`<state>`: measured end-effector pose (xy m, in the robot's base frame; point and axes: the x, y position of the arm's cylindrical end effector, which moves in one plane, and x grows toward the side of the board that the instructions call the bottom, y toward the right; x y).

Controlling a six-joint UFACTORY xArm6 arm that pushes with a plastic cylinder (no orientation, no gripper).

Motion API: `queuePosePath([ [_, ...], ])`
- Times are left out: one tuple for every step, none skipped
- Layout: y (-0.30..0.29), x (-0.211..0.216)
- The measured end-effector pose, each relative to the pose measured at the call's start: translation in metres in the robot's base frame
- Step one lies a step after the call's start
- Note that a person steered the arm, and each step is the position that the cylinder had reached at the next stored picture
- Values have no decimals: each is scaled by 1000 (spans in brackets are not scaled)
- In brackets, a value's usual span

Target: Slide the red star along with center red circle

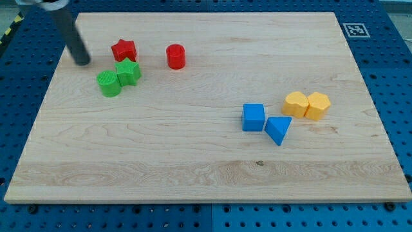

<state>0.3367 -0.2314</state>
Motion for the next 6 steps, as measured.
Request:
queuePosePath([
  [1,0],
  [32,-2],
  [68,-14],
  [102,-25],
  [126,-26],
  [136,-24],
])
